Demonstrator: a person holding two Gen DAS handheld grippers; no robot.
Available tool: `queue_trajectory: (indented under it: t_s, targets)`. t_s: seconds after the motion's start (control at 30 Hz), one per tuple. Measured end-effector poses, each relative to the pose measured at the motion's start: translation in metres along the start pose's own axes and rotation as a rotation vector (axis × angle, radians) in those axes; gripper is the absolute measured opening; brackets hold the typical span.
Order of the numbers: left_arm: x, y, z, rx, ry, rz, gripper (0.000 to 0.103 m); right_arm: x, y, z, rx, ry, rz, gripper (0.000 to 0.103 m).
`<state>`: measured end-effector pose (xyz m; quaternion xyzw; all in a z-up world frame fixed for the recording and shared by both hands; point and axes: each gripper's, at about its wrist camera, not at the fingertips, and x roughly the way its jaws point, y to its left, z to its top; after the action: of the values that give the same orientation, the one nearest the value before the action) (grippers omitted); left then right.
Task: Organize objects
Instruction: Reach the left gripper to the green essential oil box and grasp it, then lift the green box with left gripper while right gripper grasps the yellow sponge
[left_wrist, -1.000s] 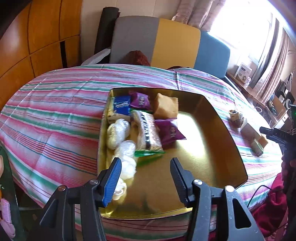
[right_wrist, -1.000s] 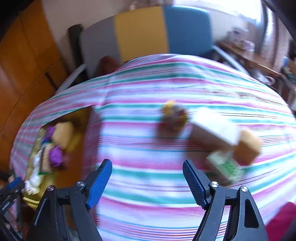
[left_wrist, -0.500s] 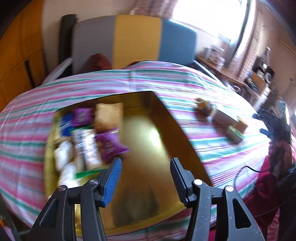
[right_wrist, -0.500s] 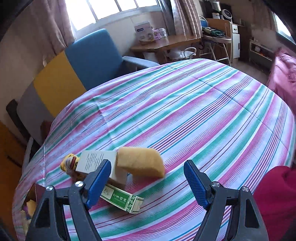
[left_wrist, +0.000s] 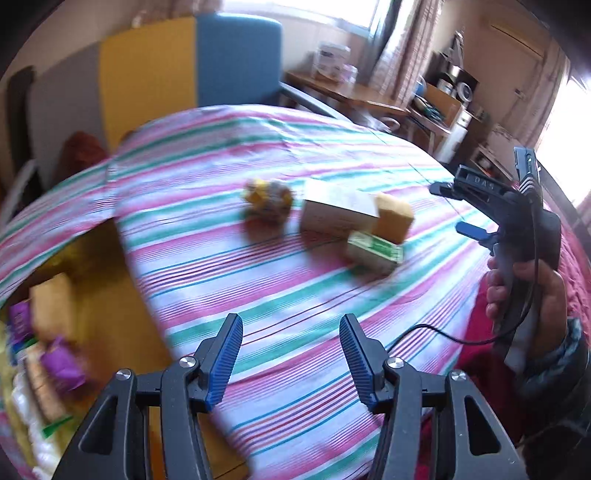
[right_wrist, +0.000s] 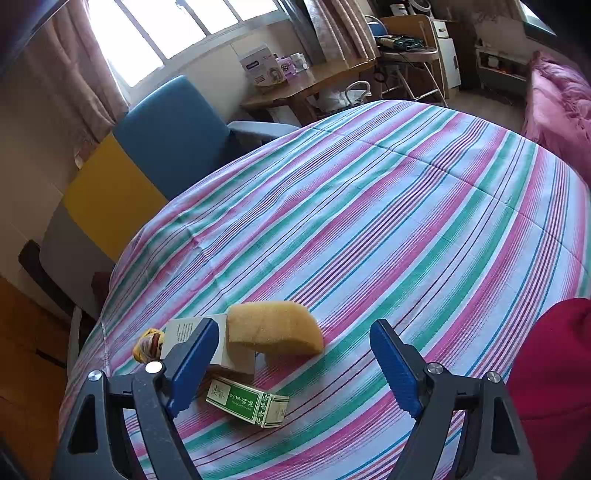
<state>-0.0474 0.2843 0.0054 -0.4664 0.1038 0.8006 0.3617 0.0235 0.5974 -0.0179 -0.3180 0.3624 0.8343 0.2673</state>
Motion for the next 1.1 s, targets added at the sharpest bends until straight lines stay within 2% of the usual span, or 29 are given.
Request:
queue_trajectory:
  t_s: [0.23,0.33,0.4,0.47,0.53,0.6,0.7,0.77,0.83,0.9,1.0,1.1]
  targets:
    - [0.056,-0.034,0.029,-0.026,0.110,-0.101,0.058,0.003,-0.012,0.004,0.076,0.018,0.034,0.085]
    - [0.085,-0.050,0.042,-0.050,0.158,-0.125,0.066,0.005,-0.015,0.004,0.095,0.024,0.046,0.085]
    - [0.098,-0.059,0.048,-0.040,0.159,-0.113,0.078,0.006,-0.017,0.004,0.108,0.029,0.056,0.085]
    - [0.107,-0.071,0.055,0.004,0.151,-0.089,0.083,0.009,-0.017,0.005,0.115,0.039,0.064,0.086]
    - [0.116,-0.086,0.060,0.090,0.139,-0.052,0.084,0.011,-0.019,0.004,0.123,0.054,0.075,0.086]
    - [0.123,-0.097,0.062,0.174,0.122,-0.024,0.089,0.014,-0.018,0.004,0.126,0.067,0.086,0.086]
    - [0.138,-0.102,0.064,0.258,0.138,-0.009,0.089,0.015,-0.018,0.004,0.128,0.075,0.100,0.086]
    - [0.150,-0.102,0.065,0.277,0.151,-0.005,0.089,0.015,-0.018,0.003,0.128,0.076,0.103,0.086]
    - [0.159,-0.096,0.067,0.257,0.164,-0.031,0.087,0.015,-0.018,0.004,0.132,0.077,0.105,0.087]
    - [0.163,-0.088,0.067,0.216,0.165,-0.065,0.073,0.016,-0.019,0.004,0.135,0.077,0.100,0.087]
    - [0.156,-0.078,0.061,0.181,0.141,-0.111,0.073,0.016,-0.021,0.005,0.142,0.078,0.095,0.087]
    - [0.140,-0.067,0.049,0.160,0.113,-0.102,0.073,0.018,-0.022,0.004,0.142,0.088,0.092,0.087]
